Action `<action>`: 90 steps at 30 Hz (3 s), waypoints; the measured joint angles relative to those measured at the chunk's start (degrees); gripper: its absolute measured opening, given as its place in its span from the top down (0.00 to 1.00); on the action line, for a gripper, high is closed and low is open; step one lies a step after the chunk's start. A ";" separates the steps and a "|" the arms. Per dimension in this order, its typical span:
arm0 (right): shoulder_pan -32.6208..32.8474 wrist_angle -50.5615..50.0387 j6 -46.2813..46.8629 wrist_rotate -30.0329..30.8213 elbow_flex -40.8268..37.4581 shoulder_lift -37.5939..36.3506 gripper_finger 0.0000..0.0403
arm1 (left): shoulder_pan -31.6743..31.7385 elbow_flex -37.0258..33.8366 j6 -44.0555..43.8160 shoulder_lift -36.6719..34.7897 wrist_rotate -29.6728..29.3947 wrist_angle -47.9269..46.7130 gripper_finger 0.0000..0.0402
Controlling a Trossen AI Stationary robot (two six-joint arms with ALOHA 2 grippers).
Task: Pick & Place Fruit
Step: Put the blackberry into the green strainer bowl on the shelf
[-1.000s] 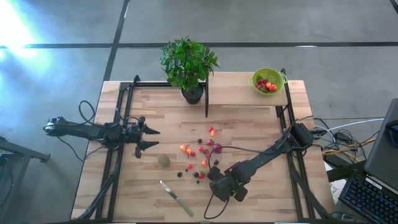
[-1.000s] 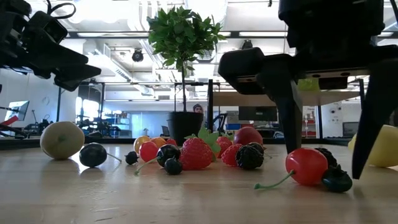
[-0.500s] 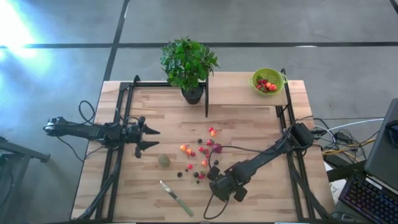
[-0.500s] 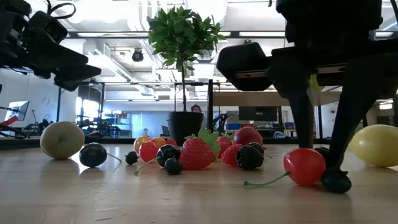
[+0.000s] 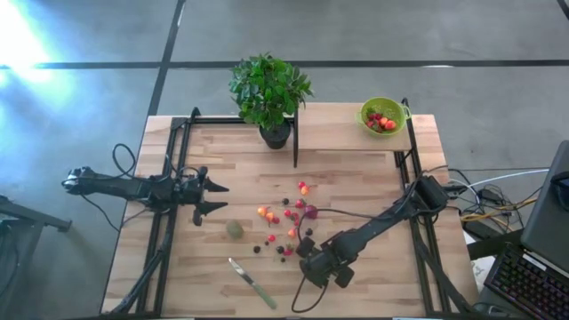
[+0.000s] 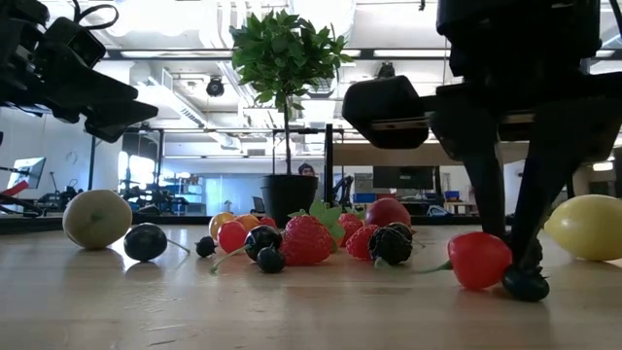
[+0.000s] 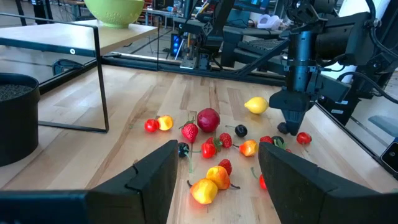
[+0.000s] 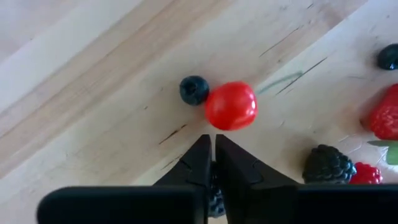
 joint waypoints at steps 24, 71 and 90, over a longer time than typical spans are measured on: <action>-0.02 -4.80 6.43 0.61 0.00 -0.37 0.59 | 0.00 -0.02 0.02 0.00 0.02 -0.01 0.43; -3.17 -16.84 12.42 8.13 0.09 -13.11 0.77 | 0.00 -0.02 0.02 0.00 0.02 -0.01 0.43; -35.75 -28.38 16.52 15.63 0.00 -42.32 0.76 | 0.02 0.00 0.02 0.15 0.02 0.00 0.43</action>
